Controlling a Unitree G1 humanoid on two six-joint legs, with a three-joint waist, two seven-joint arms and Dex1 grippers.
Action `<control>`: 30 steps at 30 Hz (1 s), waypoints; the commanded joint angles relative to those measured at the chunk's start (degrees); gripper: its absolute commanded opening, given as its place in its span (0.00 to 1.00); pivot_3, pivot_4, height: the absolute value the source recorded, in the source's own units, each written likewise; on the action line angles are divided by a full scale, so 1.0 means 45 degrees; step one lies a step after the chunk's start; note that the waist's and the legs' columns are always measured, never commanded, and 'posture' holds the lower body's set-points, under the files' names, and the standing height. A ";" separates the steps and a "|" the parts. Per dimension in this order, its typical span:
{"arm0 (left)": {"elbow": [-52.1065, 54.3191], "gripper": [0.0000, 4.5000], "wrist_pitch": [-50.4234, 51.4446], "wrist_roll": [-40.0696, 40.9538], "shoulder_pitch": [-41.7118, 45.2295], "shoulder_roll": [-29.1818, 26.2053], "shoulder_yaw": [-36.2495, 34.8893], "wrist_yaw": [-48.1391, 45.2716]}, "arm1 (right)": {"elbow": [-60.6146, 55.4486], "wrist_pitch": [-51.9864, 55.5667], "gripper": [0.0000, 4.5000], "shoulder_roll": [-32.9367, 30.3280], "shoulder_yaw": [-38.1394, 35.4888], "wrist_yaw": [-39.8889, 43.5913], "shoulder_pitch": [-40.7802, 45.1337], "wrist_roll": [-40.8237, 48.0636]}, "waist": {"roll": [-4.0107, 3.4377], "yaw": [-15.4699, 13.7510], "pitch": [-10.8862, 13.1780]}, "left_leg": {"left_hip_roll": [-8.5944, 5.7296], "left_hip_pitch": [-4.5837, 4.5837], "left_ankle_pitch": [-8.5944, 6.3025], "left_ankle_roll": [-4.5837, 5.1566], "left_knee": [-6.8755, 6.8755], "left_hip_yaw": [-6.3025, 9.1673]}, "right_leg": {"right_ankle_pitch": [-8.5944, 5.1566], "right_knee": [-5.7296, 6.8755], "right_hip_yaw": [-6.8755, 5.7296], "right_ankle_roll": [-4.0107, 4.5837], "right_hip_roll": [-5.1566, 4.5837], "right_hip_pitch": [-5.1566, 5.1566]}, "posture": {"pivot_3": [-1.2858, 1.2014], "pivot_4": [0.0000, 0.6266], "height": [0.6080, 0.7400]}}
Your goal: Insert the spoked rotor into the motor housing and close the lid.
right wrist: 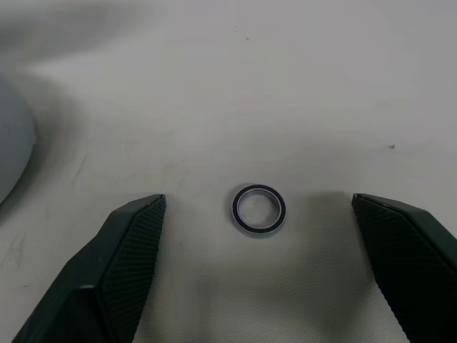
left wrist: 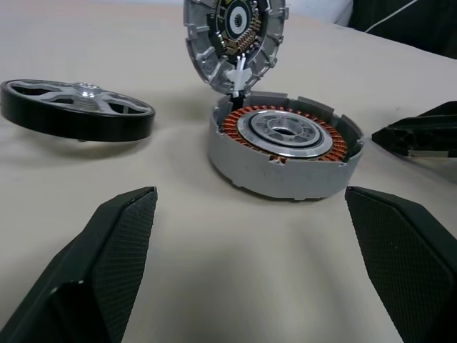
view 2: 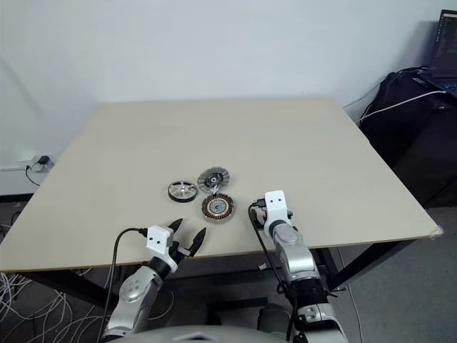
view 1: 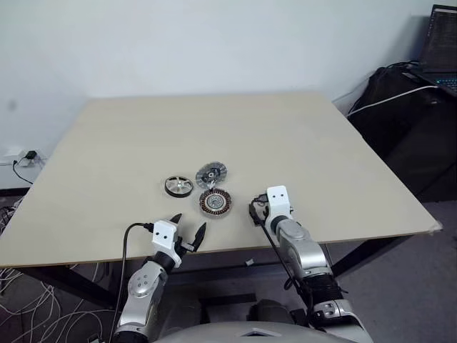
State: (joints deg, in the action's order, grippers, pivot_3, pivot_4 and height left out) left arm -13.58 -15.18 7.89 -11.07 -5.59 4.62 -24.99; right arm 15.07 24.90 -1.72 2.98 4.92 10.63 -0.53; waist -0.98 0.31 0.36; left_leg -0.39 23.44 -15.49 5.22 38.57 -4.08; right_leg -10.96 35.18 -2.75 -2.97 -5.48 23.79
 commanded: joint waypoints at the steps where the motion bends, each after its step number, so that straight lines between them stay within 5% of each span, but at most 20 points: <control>1: 0.0167 1.00 -0.0042 0.0073 0.0221 0.0053 -0.0011 0.0005 | 0.0245 -0.0038 0.91 0.0124 0.0067 -0.0142 0.0317 -0.0073 | -0.0001 0.0069 -0.0001 | 0.0000 -0.0002 0.0000 0.0000 0.0000 0.0000 | 0.0000 0.0001 0.0000 0.0000 0.0000 -0.0001 | 0.52 0.00 1.00; 12: 0.0152 1.00 -0.0020 0.0116 0.0224 0.0101 -0.0018 0.0015 | -0.0090 0.0099 0.16 0.0245 0.0205 -0.0015 0.0258 0.0036 | -0.0004 0.0062 0.0000 | -0.0001 -0.0001 0.0000 -0.0001 0.0000 0.0001 | 0.0001 0.0001 0.0003 -0.0002 -0.0017 0.0001 | 0.52 0.00 1.00; 30: 0.0201 1.00 0.0092 0.0247 0.0215 0.0163 -0.0157 -0.0093 | -0.3156 0.0870 0.15 0.0162 0.2237 0.0913 0.0519 -0.0505 | -0.0021 0.0078 0.0012 | 0.0008 0.0023 -0.0001 -0.0002 -0.0005 0.0005 | 0.0001 0.0001 0.0003 -0.0001 -0.0018 0.0034 | 0.52 0.00 1.00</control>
State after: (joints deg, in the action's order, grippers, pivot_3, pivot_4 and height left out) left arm -13.59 -14.32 7.99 -10.80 -5.06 4.12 -25.12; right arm 3.23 28.63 -1.39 12.10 8.43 11.13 -2.39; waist -1.07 0.66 0.41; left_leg -0.36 23.54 -15.50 5.21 38.55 -4.06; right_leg -10.95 35.18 -2.74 -2.98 -5.56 23.94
